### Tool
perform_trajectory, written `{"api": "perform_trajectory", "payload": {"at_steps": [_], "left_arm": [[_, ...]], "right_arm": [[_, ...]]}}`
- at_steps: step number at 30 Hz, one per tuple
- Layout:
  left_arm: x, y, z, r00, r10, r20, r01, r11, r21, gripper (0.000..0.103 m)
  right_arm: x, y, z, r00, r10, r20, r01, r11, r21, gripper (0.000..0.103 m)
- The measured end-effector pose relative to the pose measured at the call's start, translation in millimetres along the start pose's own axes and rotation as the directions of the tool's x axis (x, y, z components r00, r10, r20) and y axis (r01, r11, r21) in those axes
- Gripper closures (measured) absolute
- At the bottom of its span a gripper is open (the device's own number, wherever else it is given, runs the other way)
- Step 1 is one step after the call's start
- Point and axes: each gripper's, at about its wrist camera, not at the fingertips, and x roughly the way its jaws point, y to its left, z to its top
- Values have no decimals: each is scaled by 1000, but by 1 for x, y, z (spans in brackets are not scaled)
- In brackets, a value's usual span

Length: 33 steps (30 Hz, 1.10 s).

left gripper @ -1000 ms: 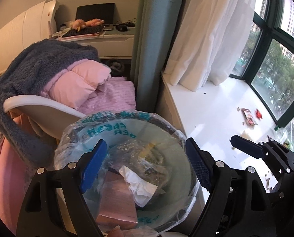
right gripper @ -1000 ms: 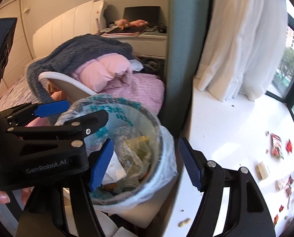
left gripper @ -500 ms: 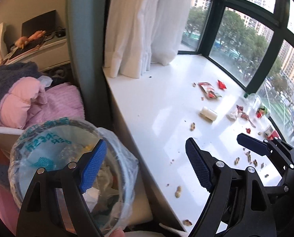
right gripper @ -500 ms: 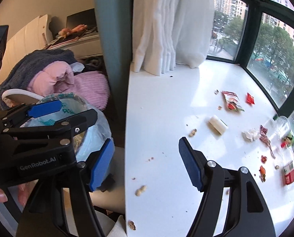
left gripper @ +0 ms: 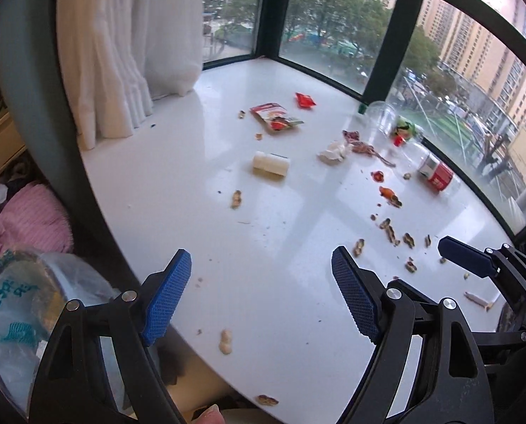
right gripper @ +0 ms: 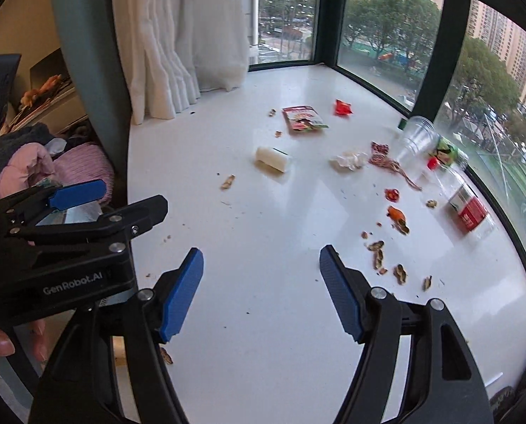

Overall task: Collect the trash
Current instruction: 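Move the right tool back toward the crumpled white tissue on the sill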

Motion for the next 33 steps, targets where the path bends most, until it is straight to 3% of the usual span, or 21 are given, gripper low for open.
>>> {"api": "perform_trajectory", "payload": {"at_steps": [10, 33], "left_arm": [[24, -69, 22, 994, -105, -8, 105, 976, 189, 24], [95, -141, 58, 983, -166, -82, 183, 931, 317, 24]], "right_arm": [[-7, -68, -13, 991, -131, -16, 132, 976, 171, 37], [26, -151, -11, 976, -195, -97, 216, 928, 305, 37]]}}
